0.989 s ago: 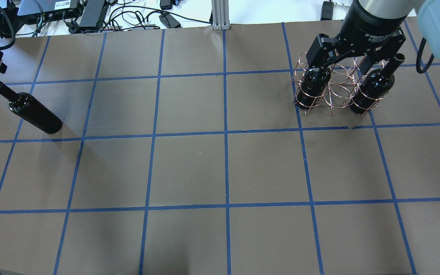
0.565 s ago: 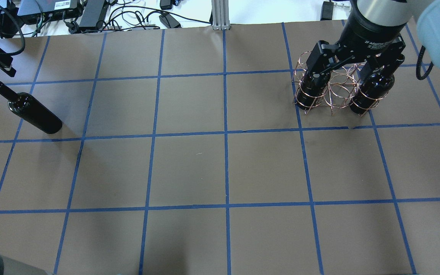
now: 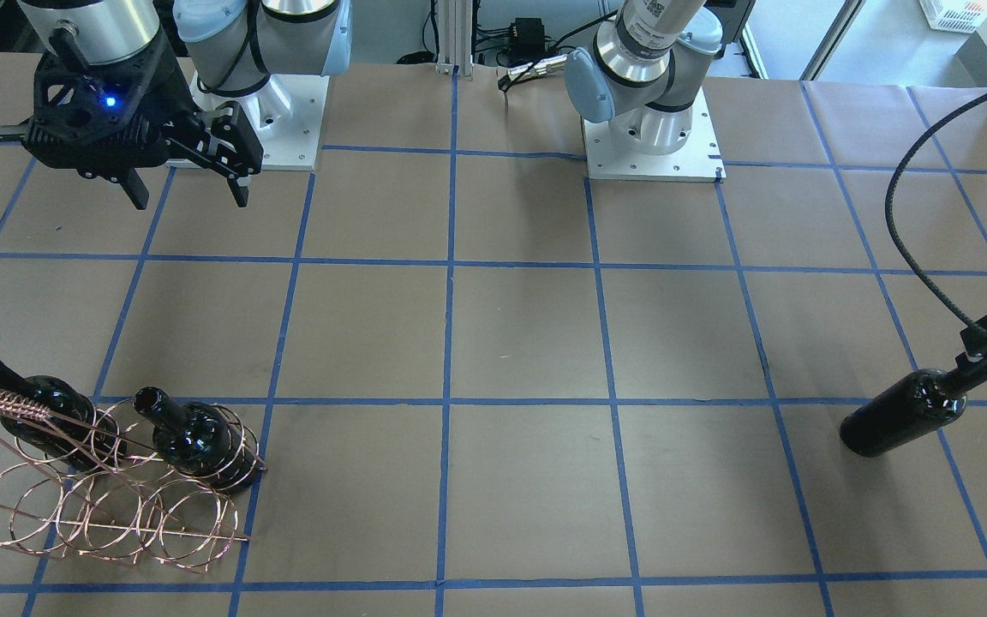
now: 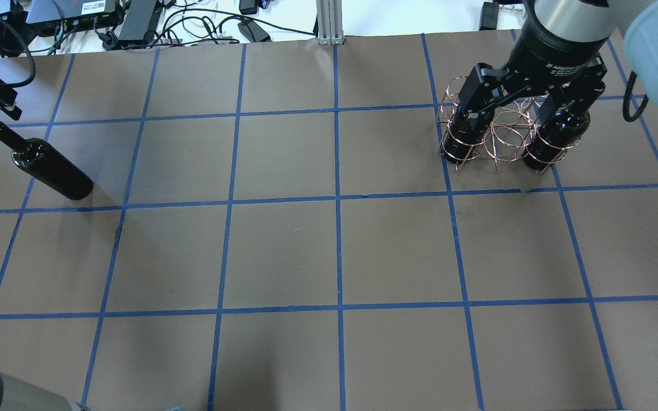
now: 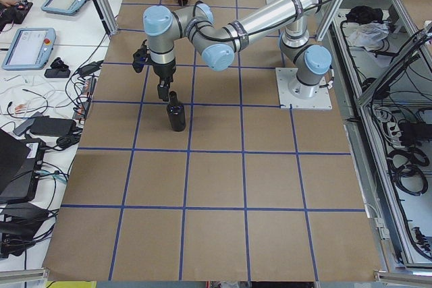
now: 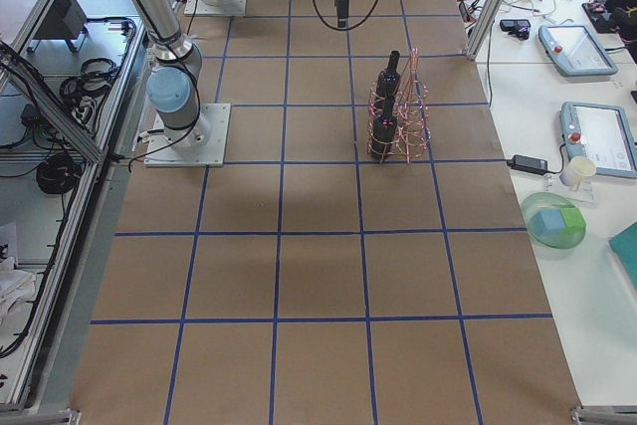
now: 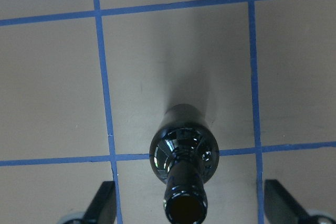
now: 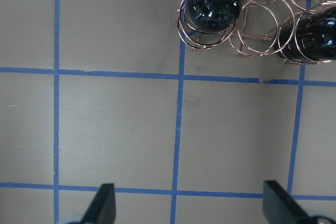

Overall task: Place wine into wine basket
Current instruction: 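Lower the left gripper over the bottle neck and close on it, then lift the bottle by its neck and swing it upright toward the table center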

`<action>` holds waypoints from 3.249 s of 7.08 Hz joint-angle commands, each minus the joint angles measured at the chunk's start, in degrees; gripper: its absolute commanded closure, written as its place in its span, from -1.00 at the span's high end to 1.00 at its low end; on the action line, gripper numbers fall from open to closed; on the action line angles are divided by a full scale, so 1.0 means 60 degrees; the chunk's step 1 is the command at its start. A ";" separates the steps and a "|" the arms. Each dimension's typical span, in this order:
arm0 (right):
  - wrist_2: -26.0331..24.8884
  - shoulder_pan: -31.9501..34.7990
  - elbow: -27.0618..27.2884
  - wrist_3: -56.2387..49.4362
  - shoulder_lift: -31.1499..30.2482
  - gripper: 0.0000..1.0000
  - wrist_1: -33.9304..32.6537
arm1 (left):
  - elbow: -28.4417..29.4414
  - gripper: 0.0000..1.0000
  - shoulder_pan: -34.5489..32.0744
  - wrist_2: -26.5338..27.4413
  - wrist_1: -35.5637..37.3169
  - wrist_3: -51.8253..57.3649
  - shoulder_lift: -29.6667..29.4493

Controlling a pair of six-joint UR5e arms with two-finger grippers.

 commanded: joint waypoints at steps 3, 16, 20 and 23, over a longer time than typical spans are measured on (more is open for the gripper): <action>0.0000 -0.0006 0.0002 -0.0008 0.0002 1.00 -0.0002 | -0.0086 0.93 0.0015 -0.0026 0.0013 -0.0089 -0.0399; -0.0015 0.0008 0.0032 0.0050 -0.0013 1.00 -0.0002 | -0.0159 -1.00 0.0044 0.0455 -0.0484 -0.0060 -0.0487; -0.0015 0.0008 0.0046 0.0021 -0.0013 1.00 0.0027 | 0.0002 -1.00 -0.0130 0.0400 -0.0690 -0.0408 0.0024; -0.0029 -0.0006 0.0105 0.0006 -0.0013 1.00 0.0042 | -0.0012 -1.00 -0.1328 0.0047 -0.0733 -0.2587 0.0566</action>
